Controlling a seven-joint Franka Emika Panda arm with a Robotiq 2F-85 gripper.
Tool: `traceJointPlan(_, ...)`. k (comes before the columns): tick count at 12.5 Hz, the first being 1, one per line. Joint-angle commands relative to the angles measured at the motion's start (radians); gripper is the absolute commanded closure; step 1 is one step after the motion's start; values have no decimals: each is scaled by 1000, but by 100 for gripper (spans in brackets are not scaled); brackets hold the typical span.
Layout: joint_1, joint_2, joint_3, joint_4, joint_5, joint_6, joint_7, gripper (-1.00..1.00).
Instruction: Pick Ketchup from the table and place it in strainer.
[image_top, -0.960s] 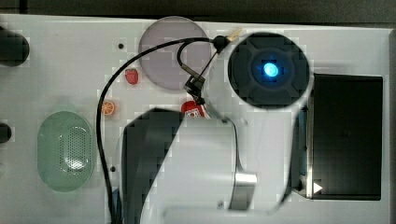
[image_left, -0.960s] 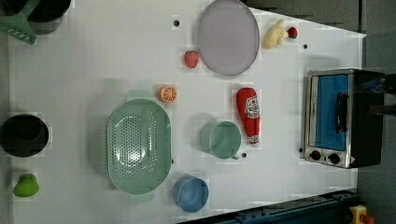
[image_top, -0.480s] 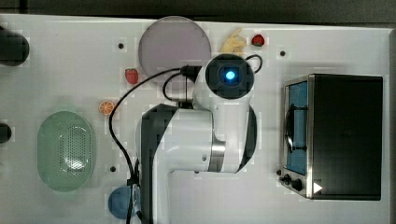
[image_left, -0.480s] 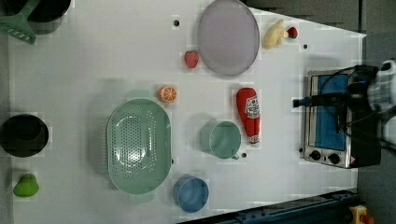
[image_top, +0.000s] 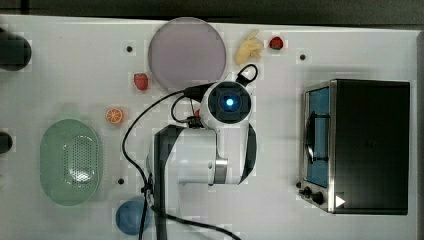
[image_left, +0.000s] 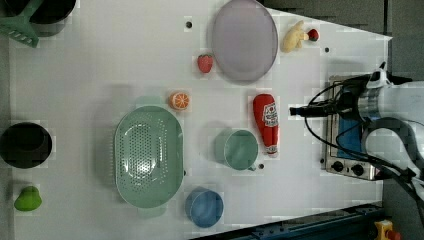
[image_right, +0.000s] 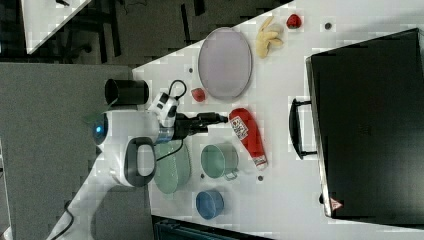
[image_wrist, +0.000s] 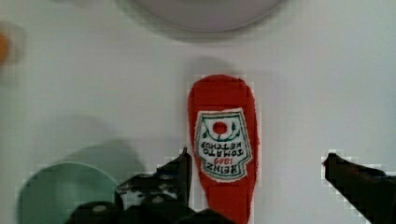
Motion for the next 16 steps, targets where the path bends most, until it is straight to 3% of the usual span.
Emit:
traceJointPlan(1, -2, 40, 10, -42, -62, 59, -42, -100)
traceJointPlan(11, 19, 233, 11, -116, -80, 320, 19, -100)
traceJointPlan(12, 19, 248, 9, -117, -81, 328, 28, -92)
traceJointPlan(15, 20, 255, 11, -114, -80, 339, 28, -22)
traceJointPlan(16, 20, 247, 11, -114, -80, 337, 29, -22)
